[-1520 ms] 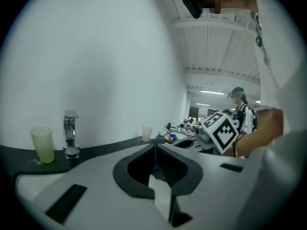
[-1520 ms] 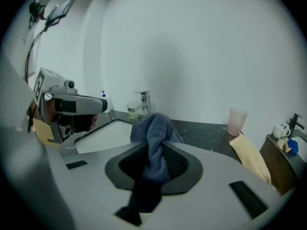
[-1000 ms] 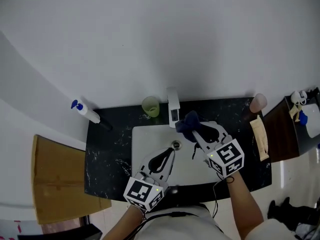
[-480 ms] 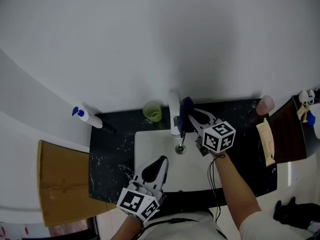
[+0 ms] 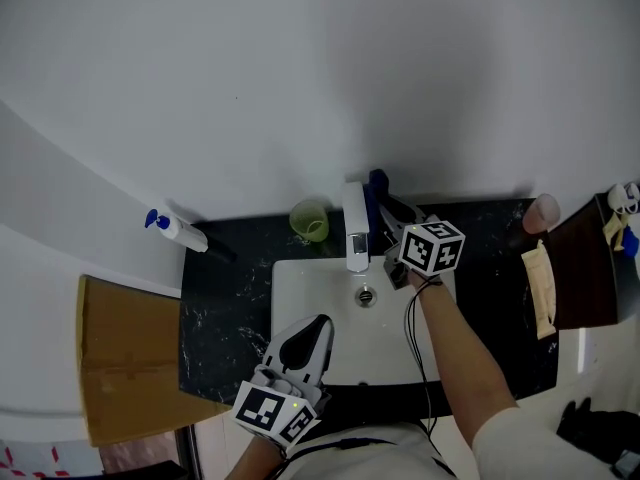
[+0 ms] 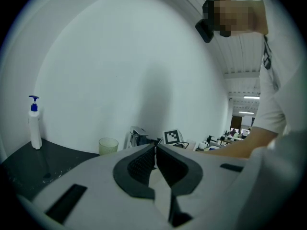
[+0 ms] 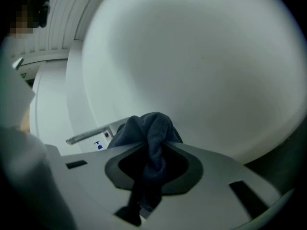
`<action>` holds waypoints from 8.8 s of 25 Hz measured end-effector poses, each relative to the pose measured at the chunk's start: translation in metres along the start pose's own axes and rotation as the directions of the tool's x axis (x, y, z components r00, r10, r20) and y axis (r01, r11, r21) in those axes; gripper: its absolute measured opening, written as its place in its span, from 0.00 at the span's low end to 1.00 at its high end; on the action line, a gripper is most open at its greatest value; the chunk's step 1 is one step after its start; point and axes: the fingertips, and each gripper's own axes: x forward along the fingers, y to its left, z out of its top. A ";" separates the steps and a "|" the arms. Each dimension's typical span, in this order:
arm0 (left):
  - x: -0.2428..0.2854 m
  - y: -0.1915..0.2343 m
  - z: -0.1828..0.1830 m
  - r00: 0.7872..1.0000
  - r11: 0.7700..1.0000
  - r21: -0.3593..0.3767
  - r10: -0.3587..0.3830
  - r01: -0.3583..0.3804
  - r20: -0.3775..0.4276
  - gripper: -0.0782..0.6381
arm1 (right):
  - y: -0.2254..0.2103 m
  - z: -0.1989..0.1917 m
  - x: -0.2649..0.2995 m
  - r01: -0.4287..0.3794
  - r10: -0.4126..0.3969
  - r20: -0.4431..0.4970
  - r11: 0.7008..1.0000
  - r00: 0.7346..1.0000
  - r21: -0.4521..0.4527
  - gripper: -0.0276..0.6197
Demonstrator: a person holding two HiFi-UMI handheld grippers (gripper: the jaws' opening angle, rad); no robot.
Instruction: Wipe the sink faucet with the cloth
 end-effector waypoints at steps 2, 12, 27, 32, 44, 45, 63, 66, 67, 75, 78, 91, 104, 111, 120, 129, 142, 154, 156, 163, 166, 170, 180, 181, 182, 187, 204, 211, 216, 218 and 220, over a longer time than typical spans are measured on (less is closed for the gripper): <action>0.002 0.000 0.000 1.000 1.000 -0.001 0.000 0.000 0.000 0.12 | -0.011 -0.020 0.002 0.027 -0.026 -0.046 1.000 0.999 0.011 0.16; 0.008 -0.004 -0.003 1.000 1.000 -0.014 -0.010 0.010 0.000 0.12 | -0.023 -0.072 -0.004 0.106 -0.188 -0.384 0.969 0.904 -0.225 0.16; 0.003 -0.006 -0.008 1.000 1.000 -0.011 -0.028 0.028 -0.012 0.12 | 0.014 -0.082 -0.020 -0.052 0.104 -0.111 0.918 0.988 0.393 0.16; -0.002 -0.006 -0.013 1.000 1.000 -0.010 -0.018 0.018 -0.023 0.12 | 0.027 -0.090 -0.019 -0.106 0.145 -0.162 0.968 0.976 0.227 0.16; -0.008 -0.010 -0.015 0.999 1.000 -0.003 -0.021 0.021 -0.027 0.12 | 0.049 -0.087 -0.042 -0.178 0.044 -0.271 0.850 0.962 -0.495 0.16; -0.008 -0.012 -0.015 0.999 1.000 -0.002 -0.023 0.023 -0.026 0.12 | 0.052 -0.088 -0.046 -0.187 0.056 -0.271 0.854 0.961 -0.485 0.16; -0.006 -0.016 -0.013 0.999 0.999 0.004 -0.034 0.034 -0.028 0.12 | 0.098 -0.100 -0.101 -0.321 0.334 -0.075 0.935 0.939 0.154 0.16; -0.006 -0.017 -0.014 0.999 0.999 0.006 -0.037 0.037 -0.029 0.12 | 0.094 -0.108 -0.082 -0.290 0.306 -0.082 0.943 0.949 0.166 0.16; -0.007 -0.017 -0.014 0.999 0.999 0.007 -0.036 0.037 -0.029 0.12 | 0.094 -0.110 -0.075 -0.285 0.302 -0.092 0.945 0.949 0.158 0.16; -0.016 -0.009 -0.009 1.000 1.000 -0.002 -0.030 0.030 -0.010 0.12 | 0.109 -0.102 -0.104 -0.305 0.318 -0.107 0.945 0.942 0.122 0.16; -0.015 -0.011 -0.009 0.999 0.999 -0.005 -0.042 0.042 -0.007 0.12 | 0.111 -0.077 -0.123 -0.301 0.307 -0.053 0.948 0.950 0.107 0.16; -0.018 -0.015 -0.018 0.996 0.996 -0.012 -0.089 0.090 0.020 0.12 | 0.123 -0.041 -0.073 -0.207 0.148 -0.259 0.955 0.954 -0.214 0.16; -0.014 -0.001 -0.018 0.999 0.999 -0.016 -0.049 0.049 -0.016 0.12 | 0.084 -0.023 -0.032 -0.127 -0.015 -0.266 0.852 0.964 -0.508 0.16; -0.020 0.006 -0.023 1.000 1.000 -0.007 -0.017 0.017 -0.026 0.12 | 0.083 -0.013 -0.019 -0.135 -0.017 -0.195 0.662 0.981 -0.737 0.16; -0.017 0.002 -0.022 0.999 1.000 -0.013 -0.012 0.011 -0.039 0.12 | 0.124 -0.042 -0.040 -0.331 0.148 -0.315 0.656 0.938 -0.678 0.16; -0.015 -0.001 -0.020 0.999 1.000 -0.012 -0.015 0.015 -0.038 0.12 | 0.088 -0.021 -0.024 -0.181 -0.033 -0.242 0.570 0.970 -0.801 0.16; -0.021 0.000 -0.029 0.999 0.999 -0.023 -0.033 0.033 -0.028 0.12 | 0.079 -0.021 -0.038 -0.086 -0.107 -0.210 0.669 0.972 -0.738 0.16; -0.017 -0.003 -0.019 0.999 0.999 -0.020 -0.037 0.037 -0.026 0.12 | 0.130 -0.057 -0.072 -0.358 0.014 -0.410 0.518 0.912 -0.777 0.16; -0.015 -0.004 -0.022 0.998 0.998 -0.018 -0.059 0.059 -0.015 0.12 | 0.122 -0.057 -0.085 -0.340 0.004 -0.409 0.566 0.912 -0.751 0.15; -0.019 -0.001 -0.025 0.998 0.998 -0.028 -0.064 0.064 -0.010 0.12 | 0.066 0.001 -0.102 -0.133 -0.058 -0.250 0.718 0.967 -0.683 0.15; -0.020 -0.002 -0.021 0.998 0.998 -0.028 -0.055 0.054 -0.012 0.12 | 0.067 0.046 -0.094 -0.094 -0.030 -0.171 0.736 0.985 -0.671 0.15; -0.022 -0.003 -0.025 0.998 0.998 -0.029 -0.063 0.063 0.003 0.12 | 0.092 0.077 -0.059 -0.154 0.042 -0.186 0.747 0.982 -0.646 0.15; -0.036 0.007 -0.022 1.000 0.999 -0.042 -0.021 0.021 0.009 0.12 | 0.134 0.014 -0.042 -0.502 0.111 -0.581 0.647 0.807 -0.574 0.15; -0.037 0.008 -0.020 1.000 0.999 -0.040 -0.014 0.014 0.008 0.12 | 0.131 0.016 -0.041 -0.502 0.115 -0.583 0.656 0.804 -0.563 0.15; -0.037 0.008 -0.017 1.000 0.999 -0.037 -0.008 0.008 0.007 0.12 | 0.127 0.018 -0.038 -0.493 0.112 -0.577 0.665 0.809 -0.561 0.15; -0.034 0.005 -0.013 1.000 1.000 -0.027 -0.015 0.015 0.015 0.12 | 0.103 0.034 -0.009 -0.392 0.059 -0.497 0.698 0.866 -0.599 0.15; -0.011 -0.011 -0.007 0.997 0.997 -0.026 -0.068 0.069 0.042 0.12 | 0.059 0.060 0.028 -0.148 -0.071 -0.368 0.832 0.927 -0.534 0.15; -0.016 -0.009 -0.008 0.997 0.997 -0.034 -0.068 0.069 0.042 0.12 | 0.099 0.036 -0.013 -0.284 0.012 -0.424 0.760 0.905 -0.585 0.15; -0.019 -0.009 -0.011 0.996 0.996 -0.033 -0.078 0.080 0.045 0.12 | 0.113 0.024 -0.041 -0.307 0.084 -0.400 0.788 0.913 -0.534 0.15; -0.019 -0.009 -0.011 0.996 0.996 -0.032 -0.080 0.081 0.043 0.12 | 0.105 0.025 -0.049 -0.256 0.101 -0.331 0.846 0.938 -0.467 0.15; -0.020 -0.008 -0.009 0.996 0.996 -0.032 -0.077 0.078 0.035 0.12 | 0.084 0.027 -0.053 -0.171 0.081 -0.242 0.909 0.967 -0.381 0.15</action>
